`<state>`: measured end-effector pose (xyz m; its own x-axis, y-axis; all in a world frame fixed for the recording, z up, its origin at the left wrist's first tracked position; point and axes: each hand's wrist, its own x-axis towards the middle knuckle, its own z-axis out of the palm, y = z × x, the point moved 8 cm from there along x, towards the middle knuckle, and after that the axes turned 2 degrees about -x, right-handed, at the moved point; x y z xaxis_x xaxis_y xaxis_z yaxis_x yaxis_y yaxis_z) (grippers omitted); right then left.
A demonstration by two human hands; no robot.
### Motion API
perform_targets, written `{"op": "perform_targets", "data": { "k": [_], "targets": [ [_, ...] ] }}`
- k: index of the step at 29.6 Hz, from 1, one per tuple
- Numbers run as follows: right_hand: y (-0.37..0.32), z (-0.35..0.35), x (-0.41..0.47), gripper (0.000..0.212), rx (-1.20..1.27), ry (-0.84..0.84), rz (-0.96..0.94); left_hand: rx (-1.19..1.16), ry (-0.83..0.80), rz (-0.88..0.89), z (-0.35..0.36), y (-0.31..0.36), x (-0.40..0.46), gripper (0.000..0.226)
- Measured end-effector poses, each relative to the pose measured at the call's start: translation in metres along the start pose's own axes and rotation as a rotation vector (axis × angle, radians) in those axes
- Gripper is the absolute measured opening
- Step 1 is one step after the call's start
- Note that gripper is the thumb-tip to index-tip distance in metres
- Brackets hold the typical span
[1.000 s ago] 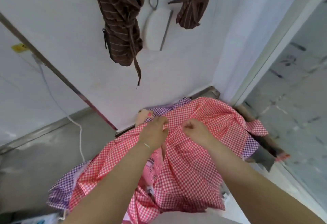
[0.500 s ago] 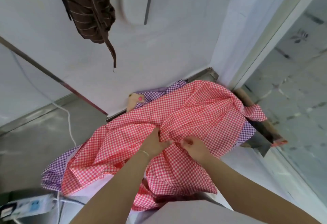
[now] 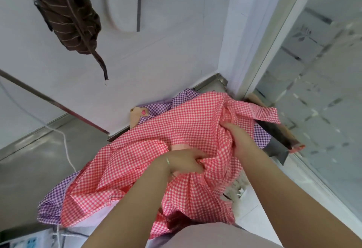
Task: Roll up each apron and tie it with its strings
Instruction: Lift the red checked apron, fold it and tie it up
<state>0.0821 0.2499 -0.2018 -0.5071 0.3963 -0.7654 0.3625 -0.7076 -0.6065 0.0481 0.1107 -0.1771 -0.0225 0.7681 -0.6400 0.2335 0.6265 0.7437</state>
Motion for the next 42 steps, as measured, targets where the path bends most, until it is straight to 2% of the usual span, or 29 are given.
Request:
{"op": "perform_targets", "data": {
  "k": [2, 4, 5, 7, 9, 11, 12, 14, 18, 20, 22, 23, 24, 25, 26, 27, 29, 31, 32, 33, 35, 37, 38, 40, 42],
  "targets": [
    [-0.013, 0.013, -0.011, 0.03, -0.191, -0.017, -0.153, -0.268, 0.065, 0.063, -0.018, 0.003, -0.015, 0.069],
    [-0.019, 0.037, -0.038, 0.02, -0.402, -0.14, -0.314, -0.69, 0.247, 0.123, -0.049, -0.007, -0.034, 0.084],
    [-0.017, 0.052, -0.051, 0.024, -0.514, -0.231, -0.376, -0.834, 0.316, 0.158, -0.063, -0.011, -0.041, 0.083],
    [0.005, 0.079, -0.074, 0.027, -0.753, -0.354, -0.44, -0.916, 0.419, 0.16, -0.081, -0.017, -0.05, 0.075],
    [0.032, 0.102, -0.088, 0.023, -0.946, -0.433, -0.548, -0.824, 0.583, 0.111, -0.093, -0.021, -0.057, 0.057],
    [0.057, 0.114, -0.097, 0.02, -0.987, -0.448, -0.635, -0.666, 0.774, 0.091, -0.102, -0.026, -0.074, 0.023],
    [0.067, 0.113, -0.098, 0.019, -0.959, -0.438, -0.593, -0.633, 0.832, 0.067, -0.105, -0.033, -0.082, 0.018],
    [0.077, 0.099, -0.091, 0.025, -0.832, -0.393, -0.467, -0.655, 0.865, 0.007, -0.103, -0.044, -0.091, 0.024],
    [0.074, 0.055, -0.097, 0.018, -0.547, 0.053, -0.482, -0.534, 0.674, -0.091, -0.073, -0.082, -0.113, 0.049],
    [0.064, 0.021, -0.104, 0.014, -0.298, 0.339, -0.508, -0.294, 0.495, -0.127, -0.049, -0.103, -0.112, 0.062],
    [0.051, -0.007, -0.111, 0.019, -0.092, 0.476, -0.575, 0.112, 0.261, -0.182, -0.017, -0.131, -0.106, 0.071],
    [0.048, -0.016, -0.117, 0.031, -0.103, 0.523, -0.63, 0.377, 0.14, -0.198, 0.004, -0.147, -0.106, 0.079],
    [0.044, -0.023, -0.12, 0.051, -0.228, 0.58, -0.659, 0.619, 0.062, -0.209, 0.019, -0.168, -0.103, 0.093],
    [0.046, -0.027, -0.119, 0.07, -0.42, 0.634, -0.652, 0.805, 0.008, -0.227, 0.03, -0.187, -0.101, 0.105],
    [0.056, -0.028, -0.118, 0.081, -0.622, 0.668, -0.609, 0.895, 0.0, -0.246, 0.037, -0.202, -0.101, 0.111],
    [0.072, -0.024, -0.119, 0.082, -0.784, 0.676, -0.573, 0.907, 0.043, -0.256, 0.039, -0.212, -0.102, 0.108],
    [0.108, -0.004, -0.114, 0.059, -0.941, 0.524, -0.545, 0.891, 0.21, -0.189, 0.033, -0.214, -0.109, 0.079],
    [0.154, 0.024, -0.111, 0.031, -1.006, 0.242, -0.447, 0.959, 0.365, -0.088, 0.025, -0.205, -0.118, 0.043],
    [0.177, 0.038, -0.11, 0.025, -1.036, 0.088, -0.381, 0.974, 0.409, -0.076, 0.019, -0.206, -0.121, 0.032],
    [0.196, 0.049, -0.11, 0.025, -1.063, -0.04, -0.317, 0.927, 0.466, -0.055, 0.011, -0.2, -0.125, 0.028],
    [0.225, 0.074, -0.12, 0.047, -1.027, -0.255, -0.245, 0.67, 0.623, 0.023, -0.006, -0.176, -0.138, 0.033],
    [0.235, 0.092, -0.129, 0.071, -1.06, -0.322, -0.282, 0.309, 0.831, 0.138, -0.033, -0.13, -0.157, 0.028],
    [0.233, 0.094, -0.128, 0.071, -1.076, -0.286, -0.293, 0.13, 0.881, 0.193, -0.044, -0.104, -0.161, 0.027],
    [0.218, 0.086, -0.125, 0.047, -1.065, -0.153, -0.319, -0.131, 0.98, 0.301, -0.063, -0.058, -0.175, 0.031],
    [0.195, 0.066, -0.128, 0.029, -1.055, 0.005, -0.346, -0.17, 1.19, 0.351, -0.094, -0.03, -0.202, 0.03]
  ]
}}
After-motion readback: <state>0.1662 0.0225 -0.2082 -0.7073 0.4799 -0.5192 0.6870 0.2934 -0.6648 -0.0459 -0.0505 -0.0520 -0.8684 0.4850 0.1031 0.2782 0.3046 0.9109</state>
